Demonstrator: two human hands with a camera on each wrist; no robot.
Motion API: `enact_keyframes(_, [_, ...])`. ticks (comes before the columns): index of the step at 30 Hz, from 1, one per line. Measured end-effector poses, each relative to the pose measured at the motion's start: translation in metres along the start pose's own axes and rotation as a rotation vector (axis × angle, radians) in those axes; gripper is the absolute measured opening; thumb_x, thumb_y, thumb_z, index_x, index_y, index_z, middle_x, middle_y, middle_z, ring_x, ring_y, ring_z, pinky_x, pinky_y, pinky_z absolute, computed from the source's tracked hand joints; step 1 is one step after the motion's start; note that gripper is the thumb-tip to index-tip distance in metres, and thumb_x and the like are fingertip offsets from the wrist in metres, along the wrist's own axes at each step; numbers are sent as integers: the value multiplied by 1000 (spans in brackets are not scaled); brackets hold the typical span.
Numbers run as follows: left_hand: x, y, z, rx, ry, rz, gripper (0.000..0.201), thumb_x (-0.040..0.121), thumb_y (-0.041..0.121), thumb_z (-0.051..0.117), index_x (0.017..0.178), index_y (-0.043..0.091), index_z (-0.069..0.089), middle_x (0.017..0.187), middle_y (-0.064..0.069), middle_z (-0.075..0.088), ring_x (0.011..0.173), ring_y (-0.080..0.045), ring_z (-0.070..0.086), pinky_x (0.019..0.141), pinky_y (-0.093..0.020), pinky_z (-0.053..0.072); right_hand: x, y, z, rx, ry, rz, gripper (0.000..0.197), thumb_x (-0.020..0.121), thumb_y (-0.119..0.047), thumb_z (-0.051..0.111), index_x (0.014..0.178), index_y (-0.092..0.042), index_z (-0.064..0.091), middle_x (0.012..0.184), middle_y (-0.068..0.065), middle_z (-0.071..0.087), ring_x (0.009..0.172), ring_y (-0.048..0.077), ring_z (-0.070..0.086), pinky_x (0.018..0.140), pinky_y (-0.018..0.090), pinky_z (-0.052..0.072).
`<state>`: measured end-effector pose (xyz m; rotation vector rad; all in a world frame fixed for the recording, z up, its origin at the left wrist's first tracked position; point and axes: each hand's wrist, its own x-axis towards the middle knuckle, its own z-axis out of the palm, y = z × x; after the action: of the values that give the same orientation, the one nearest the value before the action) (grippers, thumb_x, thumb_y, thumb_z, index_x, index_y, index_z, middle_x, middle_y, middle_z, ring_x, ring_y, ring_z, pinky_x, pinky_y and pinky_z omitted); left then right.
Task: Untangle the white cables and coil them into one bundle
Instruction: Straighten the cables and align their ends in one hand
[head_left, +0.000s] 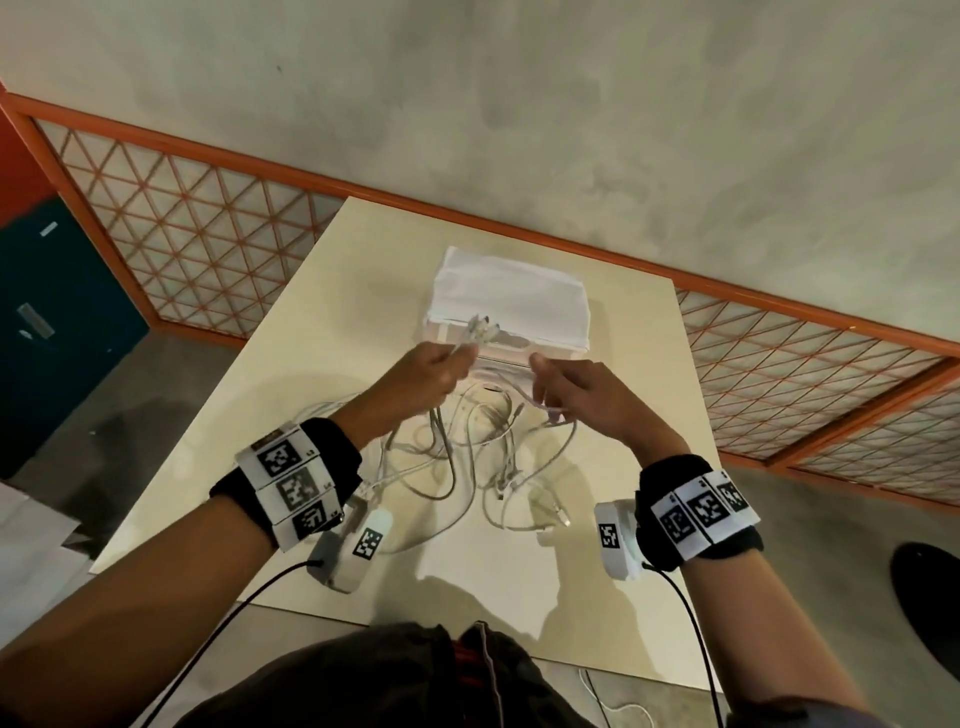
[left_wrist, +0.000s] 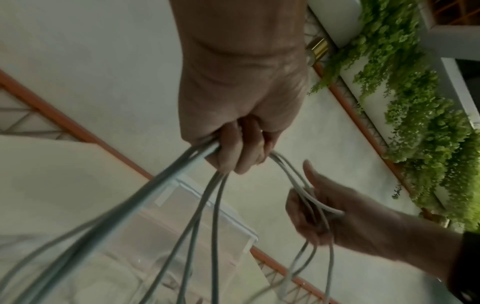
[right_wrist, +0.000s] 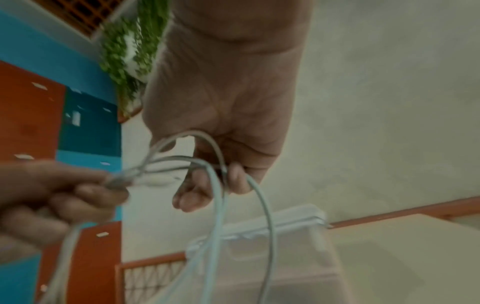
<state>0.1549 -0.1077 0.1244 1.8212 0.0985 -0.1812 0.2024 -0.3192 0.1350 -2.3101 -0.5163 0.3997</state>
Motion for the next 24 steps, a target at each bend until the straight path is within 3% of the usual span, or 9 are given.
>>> enact_keyframes(3, [0, 4, -17, 120, 143, 131, 41, 98, 33, 47, 62, 16, 37, 51, 3, 28, 40, -7, 25, 50, -31, 21, -5, 23, -1, -32, 20, 87, 68, 92, -63, 35, 64, -8, 64, 62, 7, 67, 61, 11, 60, 70, 24, 44])
enact_keyframes(5, [0, 9, -25, 184, 199, 151, 44, 97, 32, 49, 59, 15, 34, 52, 1, 28, 40, -7, 27, 50, -27, 22, -8, 36, 2, -89, 5, 91, 61, 90, -62, 41, 68, -10, 64, 62, 6, 65, 65, 14, 60, 69, 25, 43])
enact_keyframes(9, [-2, 15, -29, 236, 252, 209, 47, 96, 30, 50, 57, 17, 28, 53, 2, 25, 42, -8, 26, 47, -22, 21, -8, 51, 10, -135, -28, 107, 40, 81, -58, 62, 101, -23, 61, 77, -5, 66, 75, 14, 63, 79, 32, 49])
enact_keyframes(13, [-3, 19, -35, 163, 253, 232, 46, 95, 31, 53, 58, 20, 29, 53, 5, 25, 43, -6, 26, 48, -22, 21, -10, 55, 21, -150, -115, 201, 65, 70, -62, 71, 128, -46, 46, 99, -6, 64, 90, 14, 59, 103, 36, 39])
enact_keyframes(16, [-5, 23, -36, 166, 179, 241, 42, 95, 33, 53, 61, 18, 33, 55, 5, 25, 47, -6, 25, 52, -26, 22, -10, 44, 37, -68, -173, 115, 83, 65, -60, 75, 138, -50, 35, 121, -4, 52, 94, 11, 58, 97, 29, 41])
enact_keyframes(18, [-7, 26, -31, 178, 143, 250, 42, 95, 33, 53, 62, 17, 33, 55, 6, 25, 48, -6, 25, 53, -26, 21, -2, 34, 48, 60, -169, 38, 79, 64, -57, 77, 134, -49, 42, 127, -4, 47, 106, 10, 54, 94, 22, 40])
enact_keyframes(20, [-8, 27, -28, 146, 135, 252, 43, 95, 32, 53, 60, 19, 31, 51, 10, 25, 45, -5, 25, 52, -25, 22, 8, 22, 56, 181, -166, -26, 51, 70, -54, 75, 117, -42, 61, 125, -7, 55, 110, 9, 56, 96, 23, 42])
enact_keyframes(22, [-7, 27, -31, 92, 150, 236, 46, 95, 32, 53, 57, 22, 29, 46, 12, 25, 43, -4, 25, 52, -27, 22, 15, 12, 58, 212, -154, -38, 26, 84, -38, 68, 97, -16, 72, 108, -1, 69, 98, 7, 64, 92, 24, 47])
enact_keyframes(24, [-7, 25, -42, 81, 203, 218, 47, 94, 34, 54, 55, 24, 29, 47, 11, 25, 44, -4, 24, 54, -30, 22, 17, 10, 54, 281, -137, -21, 37, 93, -28, 59, 87, 9, 63, 86, 12, 72, 76, 6, 67, 79, 18, 48])
